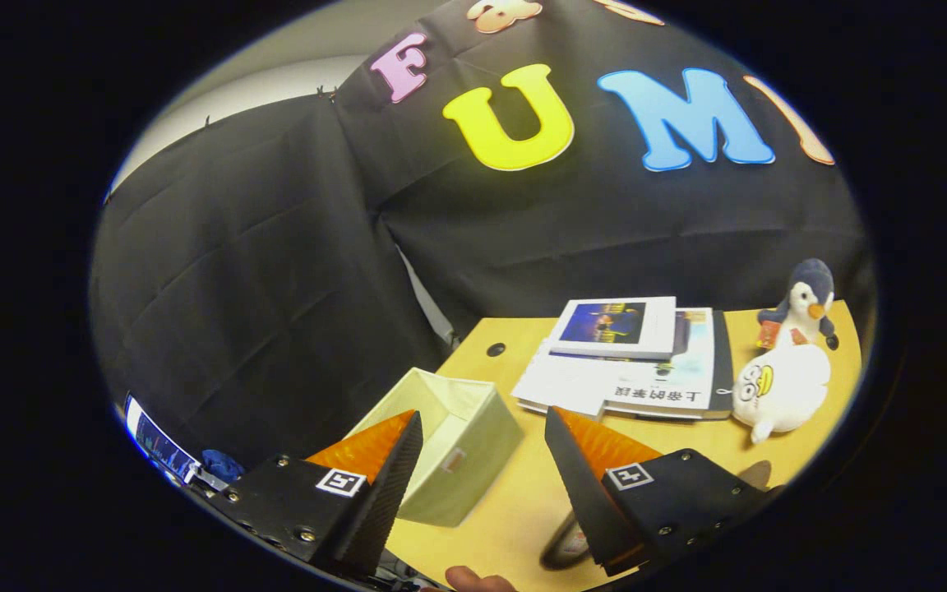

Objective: Open the storage box then place both shoes into the box .Put the left shoe in first, then the right shoe, with the right side of both shoes facing outward in a uniform manner.

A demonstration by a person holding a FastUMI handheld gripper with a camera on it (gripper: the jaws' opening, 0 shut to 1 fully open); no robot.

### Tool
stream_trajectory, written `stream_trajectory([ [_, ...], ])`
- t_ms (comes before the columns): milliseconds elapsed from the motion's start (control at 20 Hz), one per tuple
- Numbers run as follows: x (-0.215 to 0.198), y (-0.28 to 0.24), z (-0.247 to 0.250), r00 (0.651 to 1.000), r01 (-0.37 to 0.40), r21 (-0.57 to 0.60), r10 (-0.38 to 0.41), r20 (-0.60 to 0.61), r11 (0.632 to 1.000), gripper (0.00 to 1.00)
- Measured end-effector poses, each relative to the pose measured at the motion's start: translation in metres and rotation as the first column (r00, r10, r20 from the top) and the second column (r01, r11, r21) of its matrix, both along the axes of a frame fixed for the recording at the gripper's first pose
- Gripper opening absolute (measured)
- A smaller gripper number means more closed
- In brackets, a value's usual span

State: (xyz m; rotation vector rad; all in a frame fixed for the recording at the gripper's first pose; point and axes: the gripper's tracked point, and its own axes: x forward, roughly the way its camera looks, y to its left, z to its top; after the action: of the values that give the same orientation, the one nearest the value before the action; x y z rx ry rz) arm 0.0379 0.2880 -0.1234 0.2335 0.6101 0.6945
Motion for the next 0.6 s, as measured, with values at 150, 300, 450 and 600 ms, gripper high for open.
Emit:
stream_trajectory([
  [150,-0.001,-0.030,-0.022,0.998,0.059,-0.044,-0.059,-0.008,0.997,0.91],
  [300,-0.009,-0.063,-0.058,0.994,0.104,-0.103,-0.107,-0.027,0.989,0.91],
  [450,-0.022,-0.087,-0.097,0.989,0.112,-0.180,-0.127,-0.073,0.977,0.91],
  [600,-0.041,-0.101,-0.142,0.976,0.097,-0.236,-0.139,-0.169,0.967,0.89],
])
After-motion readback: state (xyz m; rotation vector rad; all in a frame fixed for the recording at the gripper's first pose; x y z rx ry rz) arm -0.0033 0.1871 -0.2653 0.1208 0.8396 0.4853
